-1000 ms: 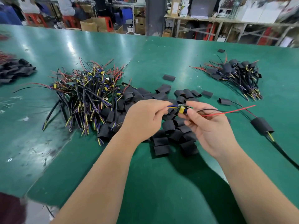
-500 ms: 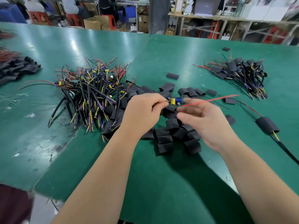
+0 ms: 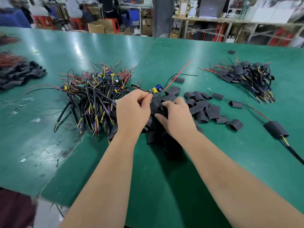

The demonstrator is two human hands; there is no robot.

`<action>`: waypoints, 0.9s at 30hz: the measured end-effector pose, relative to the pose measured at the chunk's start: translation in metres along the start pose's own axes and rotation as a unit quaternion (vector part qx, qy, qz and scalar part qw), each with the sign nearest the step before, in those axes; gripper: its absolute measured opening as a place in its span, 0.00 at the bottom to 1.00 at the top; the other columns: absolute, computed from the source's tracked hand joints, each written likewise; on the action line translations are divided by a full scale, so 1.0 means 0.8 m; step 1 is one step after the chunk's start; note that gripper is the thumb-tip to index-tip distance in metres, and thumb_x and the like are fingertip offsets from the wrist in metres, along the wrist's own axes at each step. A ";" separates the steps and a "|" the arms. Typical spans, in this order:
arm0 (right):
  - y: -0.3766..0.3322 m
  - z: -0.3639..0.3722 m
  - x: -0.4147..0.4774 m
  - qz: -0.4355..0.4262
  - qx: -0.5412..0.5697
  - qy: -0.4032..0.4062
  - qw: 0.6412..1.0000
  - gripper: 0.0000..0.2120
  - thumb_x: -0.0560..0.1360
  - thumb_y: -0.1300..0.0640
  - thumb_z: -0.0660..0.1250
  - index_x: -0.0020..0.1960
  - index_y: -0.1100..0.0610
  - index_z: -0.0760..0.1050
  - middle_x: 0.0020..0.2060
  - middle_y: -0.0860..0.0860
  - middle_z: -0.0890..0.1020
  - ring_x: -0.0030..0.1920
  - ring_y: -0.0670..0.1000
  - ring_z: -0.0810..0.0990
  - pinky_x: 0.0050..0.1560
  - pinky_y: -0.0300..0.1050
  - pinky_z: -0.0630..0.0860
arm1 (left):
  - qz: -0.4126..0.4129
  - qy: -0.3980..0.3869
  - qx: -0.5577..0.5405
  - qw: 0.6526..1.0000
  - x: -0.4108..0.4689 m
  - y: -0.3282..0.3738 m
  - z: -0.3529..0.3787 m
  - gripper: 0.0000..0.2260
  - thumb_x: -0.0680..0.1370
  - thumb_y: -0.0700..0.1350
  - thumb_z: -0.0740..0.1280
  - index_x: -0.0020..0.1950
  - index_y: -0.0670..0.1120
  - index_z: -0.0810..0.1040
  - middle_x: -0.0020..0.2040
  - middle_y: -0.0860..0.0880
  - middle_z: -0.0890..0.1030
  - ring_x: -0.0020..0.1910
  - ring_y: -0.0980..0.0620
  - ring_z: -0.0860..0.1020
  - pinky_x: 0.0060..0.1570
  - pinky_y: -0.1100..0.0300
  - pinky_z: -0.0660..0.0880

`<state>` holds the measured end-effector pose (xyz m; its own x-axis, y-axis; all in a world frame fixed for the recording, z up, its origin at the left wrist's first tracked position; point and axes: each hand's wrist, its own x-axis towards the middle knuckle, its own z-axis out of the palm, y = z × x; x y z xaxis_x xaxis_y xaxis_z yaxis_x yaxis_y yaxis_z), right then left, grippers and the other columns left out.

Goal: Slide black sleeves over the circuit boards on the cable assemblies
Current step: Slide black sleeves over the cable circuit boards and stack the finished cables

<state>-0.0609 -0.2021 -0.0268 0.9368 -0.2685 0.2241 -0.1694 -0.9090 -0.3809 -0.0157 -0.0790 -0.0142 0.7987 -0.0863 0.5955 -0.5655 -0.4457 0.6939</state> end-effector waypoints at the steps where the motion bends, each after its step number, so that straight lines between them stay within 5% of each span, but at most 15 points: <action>1: -0.002 0.002 0.002 -0.017 -0.015 0.018 1.000 0.23 0.75 0.49 0.69 0.67 0.55 0.72 0.57 0.57 0.69 0.59 0.60 0.69 0.60 0.51 0.71 | 0.002 -0.001 -0.001 1.000 0.000 0.000 0.001 0.05 0.76 0.43 0.69 0.41 0.44 0.83 0.36 0.51 0.83 0.35 0.53 0.79 0.41 0.59 0.74; 6: -0.017 0.007 0.007 -0.078 -0.087 0.029 0.993 0.11 0.74 0.60 0.65 0.56 0.60 0.76 0.53 0.57 0.70 0.54 0.60 0.71 0.48 0.50 0.71 | 0.015 -0.007 -0.001 1.000 0.001 -0.002 0.004 0.05 0.75 0.42 0.70 0.40 0.44 0.83 0.32 0.55 0.78 0.34 0.57 0.73 0.38 0.67 0.69; 9: -0.025 0.000 0.005 -0.070 -0.002 0.041 0.997 0.02 0.73 0.60 0.64 0.43 0.58 0.71 0.43 0.54 0.70 0.44 0.59 0.73 0.38 0.47 0.68 | 0.020 -0.022 -0.001 1.000 -0.001 -0.002 0.004 0.04 0.74 0.41 0.70 0.40 0.44 0.83 0.31 0.57 0.76 0.34 0.61 0.73 0.36 0.76 0.65; 12: -0.012 -0.014 -0.009 -0.032 0.119 0.073 0.990 0.19 0.69 0.62 0.66 0.29 0.53 0.57 0.27 0.48 0.64 0.31 0.52 0.64 0.31 0.42 0.61 | 0.023 -0.024 -0.007 0.999 -0.002 -0.002 0.005 0.04 0.74 0.41 0.71 0.40 0.45 0.83 0.30 0.57 0.76 0.31 0.65 0.73 0.35 0.76 0.65; 15: 0.018 -0.033 -0.028 0.056 0.257 0.034 0.964 0.25 0.67 0.64 0.69 0.27 0.53 0.54 0.23 0.46 0.56 0.27 0.47 0.55 0.27 0.39 0.55 | 0.013 -0.035 -0.032 0.999 -0.001 -0.001 0.005 0.04 0.74 0.41 0.70 0.40 0.45 0.83 0.33 0.54 0.81 0.32 0.61 0.75 0.37 0.70 0.70; 18: 0.057 -0.056 -0.047 0.171 0.505 0.011 0.846 0.23 0.70 0.64 0.70 0.25 0.52 0.61 0.25 0.46 0.60 0.27 0.47 0.59 0.29 0.42 0.55 | 0.013 -0.047 -0.063 0.997 -0.003 0.003 0.004 0.04 0.74 0.39 0.69 0.40 0.45 0.83 0.34 0.56 0.81 0.32 0.64 0.75 0.36 0.74 0.68; 21: 0.085 -0.075 -0.054 0.230 0.630 0.059 0.739 0.09 0.72 0.62 0.69 0.33 0.54 0.76 0.29 0.48 0.72 0.29 0.46 0.69 0.33 0.40 0.65 | 0.021 -0.065 -0.079 0.995 -0.003 0.006 0.003 0.05 0.75 0.39 0.69 0.40 0.45 0.83 0.34 0.59 0.80 0.31 0.66 0.75 0.35 0.76 0.66; 24: 0.105 -0.080 -0.056 0.229 0.705 0.127 0.659 0.09 0.73 0.59 0.70 0.38 0.53 0.70 0.30 0.47 0.77 0.30 0.45 0.77 0.40 0.39 0.72 | 0.022 -0.082 -0.089 0.992 -0.004 0.006 0.003 0.06 0.75 0.39 0.69 0.40 0.47 0.82 0.35 0.59 0.81 0.31 0.65 0.75 0.34 0.75 0.66; 27: 0.113 -0.078 -0.057 0.235 0.796 0.171 0.531 0.11 0.71 0.57 0.71 0.48 0.54 0.70 0.33 0.48 0.78 0.40 0.49 0.81 0.46 0.42 0.79 | 0.025 -0.095 -0.096 0.991 -0.006 0.008 0.004 0.06 0.75 0.38 0.69 0.40 0.48 0.82 0.35 0.58 0.81 0.30 0.65 0.74 0.33 0.76 0.65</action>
<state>-0.1381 -0.2916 -0.0154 0.7493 -0.6356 -0.1858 0.3671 0.6322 -0.6824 -0.0222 -0.0842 -0.0138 0.7826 -0.2782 0.5569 -0.6195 -0.2609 0.7403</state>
